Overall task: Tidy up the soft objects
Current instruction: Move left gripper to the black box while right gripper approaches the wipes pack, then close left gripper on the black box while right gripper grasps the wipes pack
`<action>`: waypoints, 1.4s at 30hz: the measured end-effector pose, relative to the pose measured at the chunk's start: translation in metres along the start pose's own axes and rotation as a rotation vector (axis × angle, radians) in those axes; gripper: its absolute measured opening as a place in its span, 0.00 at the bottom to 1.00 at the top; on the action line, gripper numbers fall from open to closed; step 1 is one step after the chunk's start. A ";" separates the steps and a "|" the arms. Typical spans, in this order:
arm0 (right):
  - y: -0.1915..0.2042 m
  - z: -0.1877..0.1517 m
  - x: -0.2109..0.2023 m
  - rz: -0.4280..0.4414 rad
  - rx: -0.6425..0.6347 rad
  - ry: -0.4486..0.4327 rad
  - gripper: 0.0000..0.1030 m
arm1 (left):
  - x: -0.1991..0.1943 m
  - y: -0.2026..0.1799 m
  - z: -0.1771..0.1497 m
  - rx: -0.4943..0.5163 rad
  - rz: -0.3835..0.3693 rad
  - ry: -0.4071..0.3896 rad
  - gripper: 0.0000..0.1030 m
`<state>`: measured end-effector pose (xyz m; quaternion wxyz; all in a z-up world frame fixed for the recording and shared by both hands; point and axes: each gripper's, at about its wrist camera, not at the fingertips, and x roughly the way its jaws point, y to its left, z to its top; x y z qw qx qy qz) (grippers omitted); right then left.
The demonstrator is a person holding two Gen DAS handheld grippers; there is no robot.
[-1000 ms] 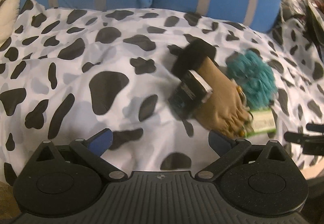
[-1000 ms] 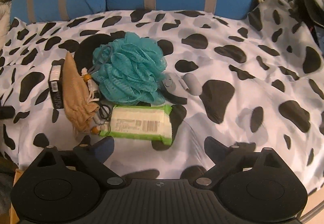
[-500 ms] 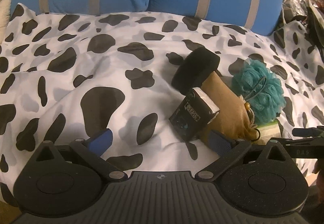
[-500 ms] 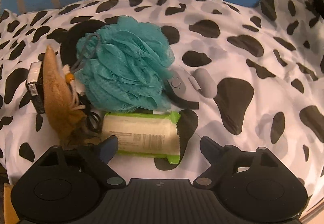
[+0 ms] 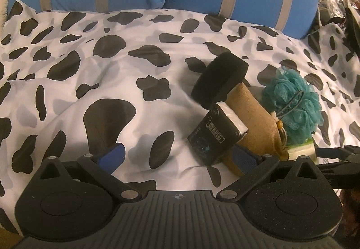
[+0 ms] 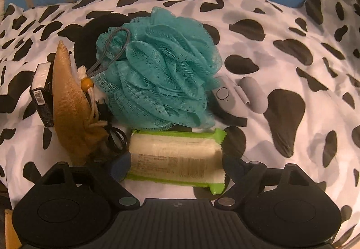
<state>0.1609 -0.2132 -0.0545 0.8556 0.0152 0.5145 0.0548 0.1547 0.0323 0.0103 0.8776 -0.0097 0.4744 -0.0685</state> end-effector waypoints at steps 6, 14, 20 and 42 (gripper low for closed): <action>0.007 -0.001 0.008 -0.005 -0.007 0.011 0.88 | 0.004 -0.002 -0.001 0.019 0.006 0.008 1.00; 0.000 -0.003 0.005 -0.049 0.009 0.003 0.80 | 0.010 -0.008 -0.004 0.076 -0.018 0.002 1.00; -0.023 -0.005 -0.006 -0.100 0.077 0.010 0.80 | 0.017 -0.017 -0.009 0.180 -0.033 -0.008 1.00; -0.063 -0.015 -0.086 -0.061 0.210 -0.118 0.80 | 0.049 -0.045 -0.010 0.410 -0.064 -0.078 0.61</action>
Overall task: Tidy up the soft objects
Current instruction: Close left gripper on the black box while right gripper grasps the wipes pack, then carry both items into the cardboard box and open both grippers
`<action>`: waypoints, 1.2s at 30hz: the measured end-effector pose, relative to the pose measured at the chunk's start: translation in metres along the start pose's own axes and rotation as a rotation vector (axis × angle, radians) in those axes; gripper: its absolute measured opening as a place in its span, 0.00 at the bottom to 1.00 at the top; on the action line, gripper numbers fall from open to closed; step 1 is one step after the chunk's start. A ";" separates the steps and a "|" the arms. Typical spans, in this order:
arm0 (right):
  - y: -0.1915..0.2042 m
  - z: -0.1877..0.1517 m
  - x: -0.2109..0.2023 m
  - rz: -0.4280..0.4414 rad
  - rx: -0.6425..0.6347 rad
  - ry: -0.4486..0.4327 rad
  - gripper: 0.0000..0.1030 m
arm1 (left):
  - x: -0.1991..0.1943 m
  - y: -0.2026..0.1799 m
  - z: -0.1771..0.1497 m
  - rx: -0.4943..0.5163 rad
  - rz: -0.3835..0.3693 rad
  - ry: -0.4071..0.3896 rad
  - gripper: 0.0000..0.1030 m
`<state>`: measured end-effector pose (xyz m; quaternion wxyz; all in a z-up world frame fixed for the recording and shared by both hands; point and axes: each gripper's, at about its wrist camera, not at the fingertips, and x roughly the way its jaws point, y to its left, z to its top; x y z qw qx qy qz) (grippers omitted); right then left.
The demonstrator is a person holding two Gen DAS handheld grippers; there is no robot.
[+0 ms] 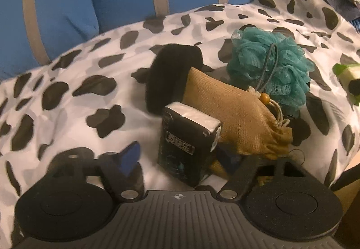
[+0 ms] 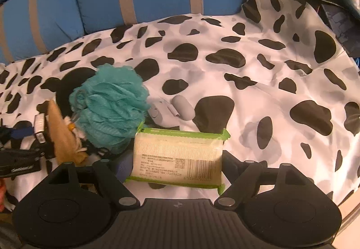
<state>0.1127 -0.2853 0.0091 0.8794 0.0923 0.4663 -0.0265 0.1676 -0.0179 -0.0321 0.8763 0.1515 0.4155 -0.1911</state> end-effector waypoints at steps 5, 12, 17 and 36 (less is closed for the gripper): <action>0.005 -0.004 -0.003 0.014 -0.010 0.001 0.80 | 0.002 -0.003 0.000 0.002 0.013 0.001 0.43; 0.012 -0.006 -0.007 0.028 -0.028 -0.019 0.80 | -0.017 0.010 0.005 -0.103 0.034 -0.029 0.30; 0.015 -0.010 -0.012 0.033 -0.030 -0.033 0.80 | -0.039 0.016 0.007 -0.181 0.004 -0.068 0.29; 0.037 -0.057 -0.039 0.075 -0.103 -0.018 0.80 | -0.102 -0.020 -0.039 -0.281 -0.141 -0.010 0.28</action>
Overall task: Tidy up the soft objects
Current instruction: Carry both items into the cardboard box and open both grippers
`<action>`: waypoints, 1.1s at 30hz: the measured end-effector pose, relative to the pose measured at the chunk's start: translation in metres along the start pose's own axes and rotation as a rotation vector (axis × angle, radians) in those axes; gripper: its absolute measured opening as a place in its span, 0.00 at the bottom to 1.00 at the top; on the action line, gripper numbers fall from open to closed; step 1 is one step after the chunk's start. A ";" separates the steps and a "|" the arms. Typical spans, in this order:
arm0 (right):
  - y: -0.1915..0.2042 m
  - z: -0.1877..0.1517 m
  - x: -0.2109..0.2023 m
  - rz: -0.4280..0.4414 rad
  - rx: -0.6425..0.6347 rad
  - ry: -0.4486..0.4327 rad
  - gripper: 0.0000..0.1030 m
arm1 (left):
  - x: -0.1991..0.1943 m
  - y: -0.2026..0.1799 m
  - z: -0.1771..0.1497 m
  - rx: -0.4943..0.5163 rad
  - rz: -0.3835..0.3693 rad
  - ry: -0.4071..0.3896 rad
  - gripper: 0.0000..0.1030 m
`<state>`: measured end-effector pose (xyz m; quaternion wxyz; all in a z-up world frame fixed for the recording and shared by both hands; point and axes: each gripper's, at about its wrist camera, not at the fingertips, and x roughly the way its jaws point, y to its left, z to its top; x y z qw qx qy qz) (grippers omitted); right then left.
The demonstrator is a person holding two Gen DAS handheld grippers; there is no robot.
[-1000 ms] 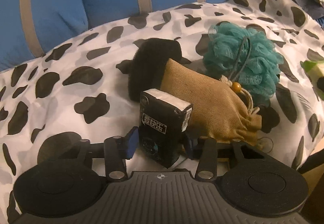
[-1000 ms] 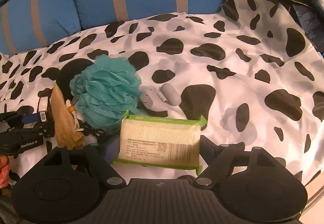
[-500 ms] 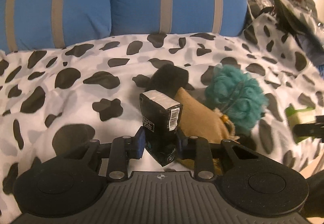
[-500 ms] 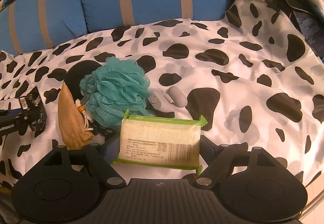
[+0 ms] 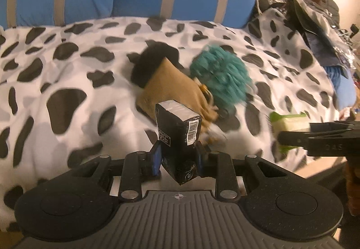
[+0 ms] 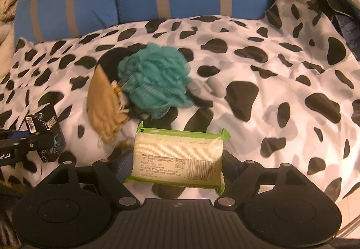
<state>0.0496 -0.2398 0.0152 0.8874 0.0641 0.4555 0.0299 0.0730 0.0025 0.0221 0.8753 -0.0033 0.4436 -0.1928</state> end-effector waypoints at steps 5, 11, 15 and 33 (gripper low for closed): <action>0.008 -0.015 -0.006 0.042 -0.027 0.040 0.80 | -0.007 -0.001 -0.017 -0.042 -0.024 0.060 0.28; 0.026 -0.033 -0.006 0.084 -0.097 0.120 0.80 | -0.010 0.001 -0.036 -0.118 -0.056 0.157 0.28; 0.035 -0.044 -0.013 0.100 -0.124 0.140 0.80 | -0.012 0.001 -0.046 -0.146 -0.076 0.202 0.28; 0.063 -0.073 -0.005 0.127 -0.228 0.307 0.80 | -0.006 0.000 -0.075 -0.177 -0.060 0.390 0.28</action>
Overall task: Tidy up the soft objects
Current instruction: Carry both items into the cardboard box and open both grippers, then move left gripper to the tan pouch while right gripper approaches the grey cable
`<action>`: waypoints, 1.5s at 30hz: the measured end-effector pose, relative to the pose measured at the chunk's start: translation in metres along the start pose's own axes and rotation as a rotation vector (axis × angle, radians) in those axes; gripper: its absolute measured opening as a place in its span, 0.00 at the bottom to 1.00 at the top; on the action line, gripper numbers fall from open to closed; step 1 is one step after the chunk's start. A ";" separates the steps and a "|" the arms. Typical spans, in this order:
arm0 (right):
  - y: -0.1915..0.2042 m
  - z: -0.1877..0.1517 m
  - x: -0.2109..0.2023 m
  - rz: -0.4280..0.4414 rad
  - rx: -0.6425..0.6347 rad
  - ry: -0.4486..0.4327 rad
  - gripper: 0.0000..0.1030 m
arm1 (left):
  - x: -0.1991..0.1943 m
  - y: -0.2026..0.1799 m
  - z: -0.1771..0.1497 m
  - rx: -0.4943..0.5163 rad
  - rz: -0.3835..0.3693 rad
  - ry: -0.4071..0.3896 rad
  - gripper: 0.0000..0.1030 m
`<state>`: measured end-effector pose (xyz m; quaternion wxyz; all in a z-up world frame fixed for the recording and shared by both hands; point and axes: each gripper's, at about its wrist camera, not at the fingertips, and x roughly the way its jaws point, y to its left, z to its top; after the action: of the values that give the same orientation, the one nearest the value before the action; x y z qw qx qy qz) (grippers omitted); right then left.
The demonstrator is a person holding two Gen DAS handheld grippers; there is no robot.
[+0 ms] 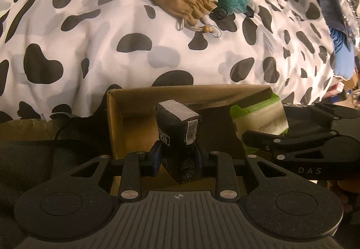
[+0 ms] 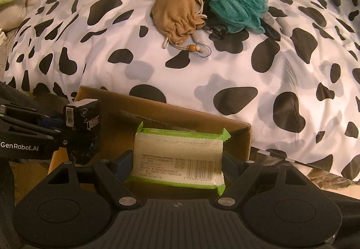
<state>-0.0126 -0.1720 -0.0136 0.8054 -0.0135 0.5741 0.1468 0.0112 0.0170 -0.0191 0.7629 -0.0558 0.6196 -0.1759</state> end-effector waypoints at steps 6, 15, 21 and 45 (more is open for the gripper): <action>0.003 0.000 0.004 0.005 -0.017 0.027 0.80 | 0.001 0.000 0.000 -0.004 0.017 0.012 0.29; 0.002 0.001 0.007 -0.017 -0.016 0.044 0.98 | 0.008 0.003 0.003 -0.034 0.079 0.019 0.67; 0.003 0.002 0.008 -0.037 -0.026 0.046 1.00 | 0.009 0.005 0.004 -0.051 0.103 0.023 0.68; -0.008 0.007 -0.001 -0.088 0.029 -0.014 1.00 | 0.001 -0.002 0.006 -0.018 0.110 -0.055 0.68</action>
<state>-0.0045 -0.1783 -0.0114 0.8151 -0.0261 0.5695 0.1027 0.0172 0.0144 -0.0180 0.7875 -0.0334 0.6022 -0.1267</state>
